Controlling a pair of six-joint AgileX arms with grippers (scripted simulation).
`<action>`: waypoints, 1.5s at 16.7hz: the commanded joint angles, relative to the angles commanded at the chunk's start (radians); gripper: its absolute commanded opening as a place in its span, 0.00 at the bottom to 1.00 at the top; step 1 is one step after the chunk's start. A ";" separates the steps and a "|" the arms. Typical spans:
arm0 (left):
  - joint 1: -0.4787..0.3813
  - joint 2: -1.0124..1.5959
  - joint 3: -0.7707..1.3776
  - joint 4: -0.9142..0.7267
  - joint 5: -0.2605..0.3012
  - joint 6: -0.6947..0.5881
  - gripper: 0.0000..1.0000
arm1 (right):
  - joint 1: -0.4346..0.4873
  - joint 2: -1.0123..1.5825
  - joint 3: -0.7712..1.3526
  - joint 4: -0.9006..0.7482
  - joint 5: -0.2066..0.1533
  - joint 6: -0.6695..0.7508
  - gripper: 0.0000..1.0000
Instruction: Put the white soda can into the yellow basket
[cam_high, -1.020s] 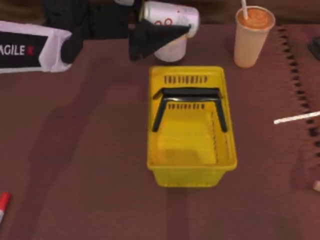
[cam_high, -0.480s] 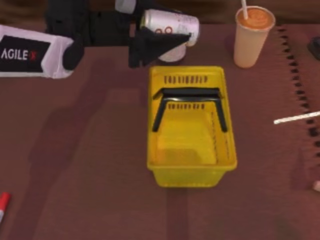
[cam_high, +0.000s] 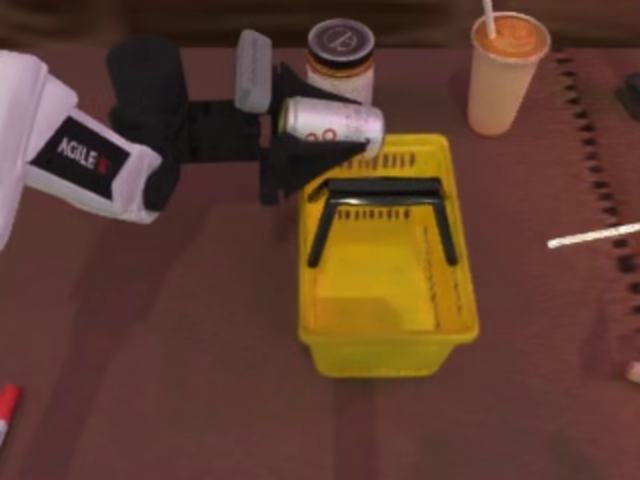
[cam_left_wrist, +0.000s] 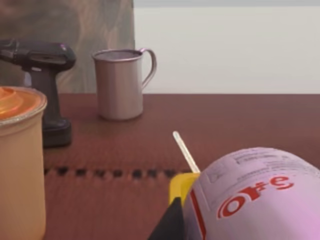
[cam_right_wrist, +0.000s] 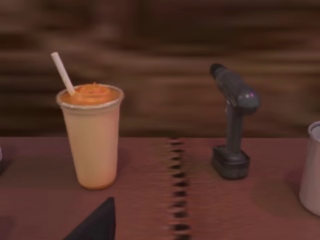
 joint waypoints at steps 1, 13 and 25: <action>0.002 0.012 -0.005 0.013 -0.001 -0.001 0.00 | 0.000 0.000 0.000 0.000 0.000 0.000 1.00; 0.002 0.014 -0.006 0.015 -0.001 -0.001 0.60 | 0.000 0.000 0.000 0.000 0.000 0.000 1.00; 0.002 0.014 -0.006 0.015 -0.001 -0.001 1.00 | 0.000 0.000 0.000 0.000 0.000 0.000 1.00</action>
